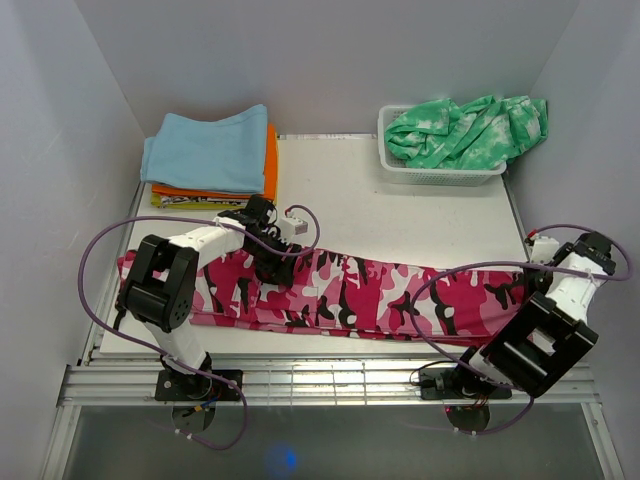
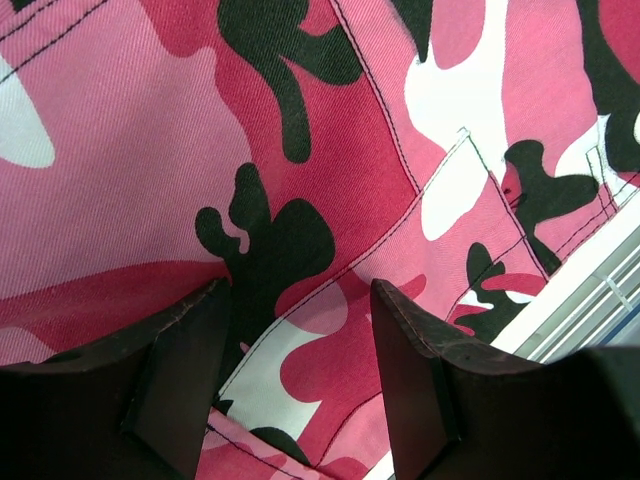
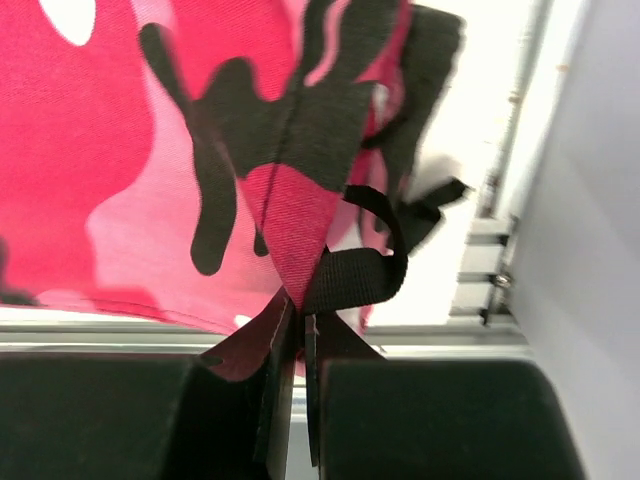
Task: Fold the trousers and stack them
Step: Fold the trousers
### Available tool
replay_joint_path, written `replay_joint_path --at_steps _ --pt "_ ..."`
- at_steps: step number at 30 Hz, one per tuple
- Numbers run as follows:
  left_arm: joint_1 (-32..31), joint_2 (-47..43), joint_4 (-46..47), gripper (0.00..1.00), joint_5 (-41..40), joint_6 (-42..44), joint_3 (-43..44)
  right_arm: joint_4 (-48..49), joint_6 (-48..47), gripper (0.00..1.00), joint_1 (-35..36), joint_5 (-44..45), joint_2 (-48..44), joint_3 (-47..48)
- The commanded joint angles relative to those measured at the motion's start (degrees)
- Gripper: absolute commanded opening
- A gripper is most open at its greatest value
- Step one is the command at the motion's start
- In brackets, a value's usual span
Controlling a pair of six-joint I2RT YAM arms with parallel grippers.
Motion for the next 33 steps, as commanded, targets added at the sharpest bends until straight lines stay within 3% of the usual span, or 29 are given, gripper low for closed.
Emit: replay_joint_path --at_steps 1,4,10,16,23,29,33 --pt "-0.18 -2.21 -1.46 0.70 -1.88 0.51 -0.07 -2.66 -3.22 0.08 -2.33 0.54 -3.46 4.01" --pt "0.17 -3.00 -1.64 0.71 -2.50 0.24 -0.86 -1.52 -4.72 0.08 -2.69 1.24 -3.64 1.13" --pt "4.47 -4.85 -4.44 0.72 1.71 -1.07 2.29 13.59 -2.62 0.08 -2.96 6.16 2.06 -8.55" --pt "13.00 -5.99 -11.72 0.74 3.75 1.20 7.22 16.06 -2.52 0.08 -3.05 7.57 9.02 -7.06" --pt "22.83 -9.42 -17.98 0.83 -1.61 7.44 3.02 14.74 -0.94 0.08 -2.69 7.66 12.88 -1.88" --pt "25.40 -5.22 -13.42 0.83 -9.70 8.86 -1.91 15.62 1.69 0.08 -1.29 7.57 15.87 1.37" --pt "26.27 0.94 -14.18 0.84 -8.58 6.49 5.53 14.66 3.63 0.08 1.87 7.57 17.63 3.83"
